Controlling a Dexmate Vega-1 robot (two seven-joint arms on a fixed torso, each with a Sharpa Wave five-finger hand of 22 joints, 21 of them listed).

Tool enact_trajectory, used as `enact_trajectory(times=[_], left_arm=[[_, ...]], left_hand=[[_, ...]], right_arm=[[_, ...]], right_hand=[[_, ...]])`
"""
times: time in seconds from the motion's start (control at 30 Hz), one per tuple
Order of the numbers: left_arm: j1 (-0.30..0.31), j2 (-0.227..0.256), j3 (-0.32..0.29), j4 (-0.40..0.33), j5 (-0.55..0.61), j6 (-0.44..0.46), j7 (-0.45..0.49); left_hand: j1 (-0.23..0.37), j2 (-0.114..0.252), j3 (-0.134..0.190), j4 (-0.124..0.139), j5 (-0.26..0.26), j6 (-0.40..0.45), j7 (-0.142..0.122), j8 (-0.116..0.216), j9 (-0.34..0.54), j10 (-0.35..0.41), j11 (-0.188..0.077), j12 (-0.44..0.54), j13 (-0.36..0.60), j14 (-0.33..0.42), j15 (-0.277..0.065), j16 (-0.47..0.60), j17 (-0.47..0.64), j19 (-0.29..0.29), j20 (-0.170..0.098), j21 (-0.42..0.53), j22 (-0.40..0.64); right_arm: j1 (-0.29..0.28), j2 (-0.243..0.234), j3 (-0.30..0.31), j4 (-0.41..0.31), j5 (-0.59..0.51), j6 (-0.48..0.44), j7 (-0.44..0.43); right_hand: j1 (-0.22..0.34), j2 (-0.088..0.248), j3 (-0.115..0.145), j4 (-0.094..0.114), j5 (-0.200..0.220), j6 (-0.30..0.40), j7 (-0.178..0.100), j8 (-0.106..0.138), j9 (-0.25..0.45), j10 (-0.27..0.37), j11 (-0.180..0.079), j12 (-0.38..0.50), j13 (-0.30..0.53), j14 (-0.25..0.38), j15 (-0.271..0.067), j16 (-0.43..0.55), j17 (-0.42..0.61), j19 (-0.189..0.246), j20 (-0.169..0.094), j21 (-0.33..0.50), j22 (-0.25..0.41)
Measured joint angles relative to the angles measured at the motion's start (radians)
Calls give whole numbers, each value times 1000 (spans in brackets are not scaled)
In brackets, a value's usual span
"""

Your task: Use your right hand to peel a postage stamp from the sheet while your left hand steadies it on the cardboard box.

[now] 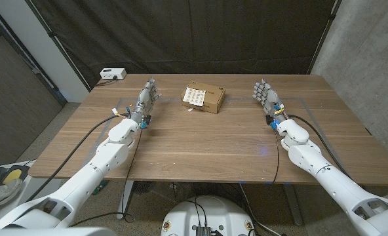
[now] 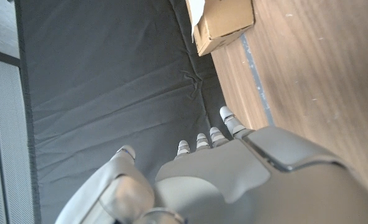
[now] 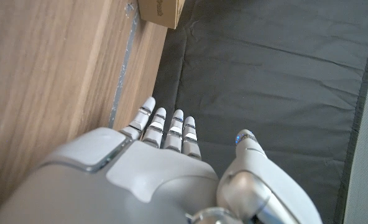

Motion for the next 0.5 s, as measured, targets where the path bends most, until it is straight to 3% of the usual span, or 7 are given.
enact_trajectory(times=[0.07, 0.2, 0.27, 0.5], left_arm=[[4, 1, -7, -10, 14, 12, 0], [10, 1, -20, -31, 40, 38, 4], [15, 1, -30, -54, 52, 55, 9], [28, -1, -56, -136, 84, 160, 40]], left_hand=[[8, -8, -1, -11, 0, 0, 0, 4, 0, 0, 0, 2, 0, 0, 0, 5, 0, -4, 8, 0, 0], [60, -60, -10, -65, 0, 0, 1, 15, 0, -3, 11, 18, 5, -6, 40, 18, 0, -3, 67, -8, 0], [81, -81, -12, -86, 0, 0, 16, 15, 0, -3, 22, 21, 5, -6, 55, 23, 2, -3, 85, -11, 0], [145, -110, -10, -129, -4, 0, 40, 23, 4, 14, 38, 29, 9, 22, 94, 34, 8, -3, 104, -11, 0]], right_arm=[[-4, 3, 2, 8, 4, 10, 0], [-5, 9, 5, 26, 10, 30, 2], [-2, 11, 7, 39, 20, 50, 11], [15, 12, 16, 72, 33, 71, 37]], right_hand=[[0, 0, 0, 0, 0, 0, 0, 0, 0, 0, 0, 0, 0, 3, -2, 0, 0, 0, 0, 2, 0], [0, 0, 0, 0, 0, 0, 0, 0, 0, 0, 0, 0, 0, 3, -3, 0, 0, 0, 0, 2, 0], [0, 0, 0, 0, 0, 0, 0, 0, 0, 2, 2, 0, 0, 3, -3, 0, 0, 0, 0, 2, 0], [0, 0, 0, 0, 0, 0, 0, 0, 0, 3, 3, 0, 0, 9, 2, 0, 0, 0, 0, 2, 0]])
